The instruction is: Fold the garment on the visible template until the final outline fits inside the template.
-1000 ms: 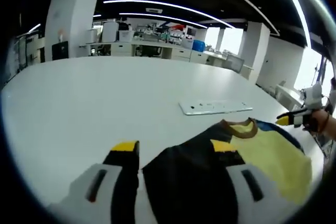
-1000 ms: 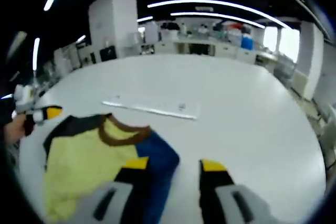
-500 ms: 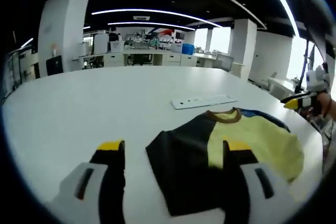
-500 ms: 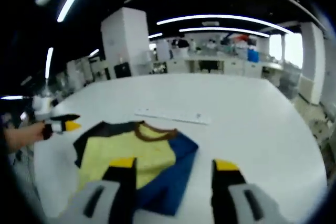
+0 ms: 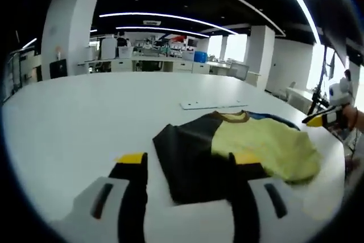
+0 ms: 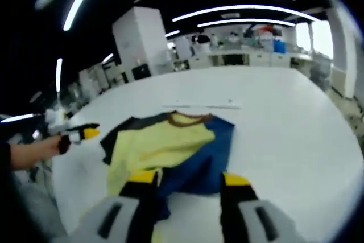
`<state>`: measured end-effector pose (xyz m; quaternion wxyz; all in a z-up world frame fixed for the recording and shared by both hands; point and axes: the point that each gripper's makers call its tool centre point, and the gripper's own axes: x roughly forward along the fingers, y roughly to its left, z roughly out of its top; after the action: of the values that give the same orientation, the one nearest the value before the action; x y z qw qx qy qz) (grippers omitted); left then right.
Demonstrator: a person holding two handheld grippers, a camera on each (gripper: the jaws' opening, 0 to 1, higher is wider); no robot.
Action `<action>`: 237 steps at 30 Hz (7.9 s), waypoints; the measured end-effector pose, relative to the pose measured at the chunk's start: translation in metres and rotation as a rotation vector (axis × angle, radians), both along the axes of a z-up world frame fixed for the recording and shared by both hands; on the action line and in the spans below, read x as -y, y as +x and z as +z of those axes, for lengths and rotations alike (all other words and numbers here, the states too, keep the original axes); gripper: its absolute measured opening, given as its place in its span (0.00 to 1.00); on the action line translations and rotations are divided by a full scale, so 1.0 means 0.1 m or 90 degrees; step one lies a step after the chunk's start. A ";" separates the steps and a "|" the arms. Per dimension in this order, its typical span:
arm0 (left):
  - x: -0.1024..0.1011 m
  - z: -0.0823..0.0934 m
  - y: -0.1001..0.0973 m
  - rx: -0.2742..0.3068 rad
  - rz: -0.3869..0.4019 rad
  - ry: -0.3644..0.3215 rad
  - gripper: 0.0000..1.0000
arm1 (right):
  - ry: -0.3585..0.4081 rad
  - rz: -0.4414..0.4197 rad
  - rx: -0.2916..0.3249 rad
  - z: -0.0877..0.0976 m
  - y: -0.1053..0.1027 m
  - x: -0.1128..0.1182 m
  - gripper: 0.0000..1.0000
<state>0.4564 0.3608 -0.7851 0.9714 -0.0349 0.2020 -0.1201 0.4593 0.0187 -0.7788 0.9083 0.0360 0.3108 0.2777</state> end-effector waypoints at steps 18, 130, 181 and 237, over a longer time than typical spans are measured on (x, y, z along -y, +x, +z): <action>-0.07 -0.45 -0.17 -0.080 0.028 0.003 0.23 | 0.057 -0.029 -0.042 -0.24 -0.22 -0.17 0.16; 1.25 -0.26 -0.07 -0.082 -0.162 0.057 0.21 | -0.213 -0.182 -0.064 -0.29 0.71 1.77 0.06; 0.59 -0.52 -0.28 -0.127 0.017 0.084 0.12 | -0.159 -0.337 -0.131 -0.62 -0.21 1.35 0.07; -1.49 -0.29 -0.91 -0.147 0.257 0.121 0.00 | -0.396 -0.203 -0.053 -0.32 -0.14 2.75 0.00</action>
<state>0.3656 0.5102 -0.8141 0.9452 0.0033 0.3107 0.1007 0.4452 -0.2561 -0.8109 0.8944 -0.1829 0.4075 0.0230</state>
